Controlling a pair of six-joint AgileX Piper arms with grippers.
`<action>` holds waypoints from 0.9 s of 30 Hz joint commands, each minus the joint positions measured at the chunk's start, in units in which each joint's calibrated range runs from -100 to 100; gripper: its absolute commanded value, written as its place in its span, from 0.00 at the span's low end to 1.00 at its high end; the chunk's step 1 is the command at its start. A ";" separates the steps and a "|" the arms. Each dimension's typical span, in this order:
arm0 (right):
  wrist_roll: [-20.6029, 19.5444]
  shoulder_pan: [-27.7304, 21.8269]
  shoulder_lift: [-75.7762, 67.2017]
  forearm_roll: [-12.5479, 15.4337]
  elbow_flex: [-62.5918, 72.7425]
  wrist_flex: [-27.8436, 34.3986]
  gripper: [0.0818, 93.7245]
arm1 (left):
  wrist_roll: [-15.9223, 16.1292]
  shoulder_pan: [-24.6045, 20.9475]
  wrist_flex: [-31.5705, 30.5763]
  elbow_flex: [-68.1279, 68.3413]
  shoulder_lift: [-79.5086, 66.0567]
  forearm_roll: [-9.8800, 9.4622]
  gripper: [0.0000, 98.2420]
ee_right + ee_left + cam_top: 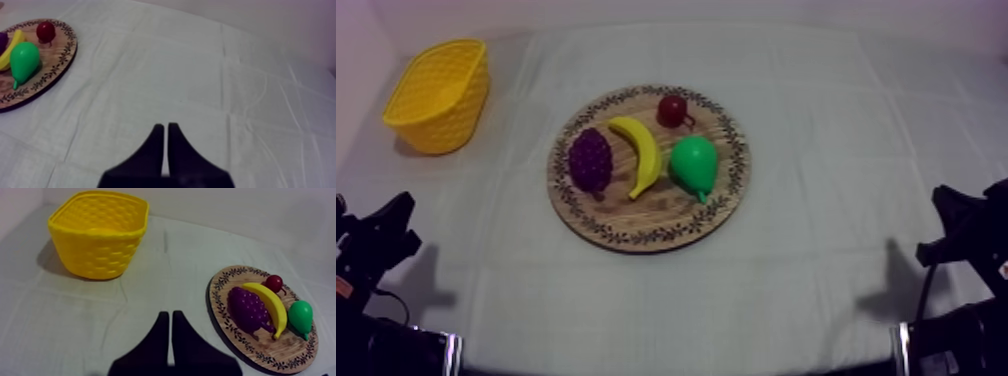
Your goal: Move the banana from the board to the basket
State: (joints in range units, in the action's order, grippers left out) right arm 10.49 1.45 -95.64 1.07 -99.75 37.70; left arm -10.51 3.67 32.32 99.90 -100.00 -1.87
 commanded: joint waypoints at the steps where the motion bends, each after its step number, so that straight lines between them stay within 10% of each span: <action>1: -0.01 0.01 -0.03 -0.01 -0.02 -0.04 0.00 | -0.01 -0.01 0.02 -0.01 0.00 -0.01 0.00; 27: 0.00 0.05 -0.03 -0.01 -0.02 -0.04 0.00 | 1.69 1.54 0.24 -0.04 0.00 -0.60 0.00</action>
State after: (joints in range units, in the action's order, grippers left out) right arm 10.49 1.45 -95.64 1.07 -99.75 37.70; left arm -9.71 4.64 32.44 99.90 -100.00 -2.22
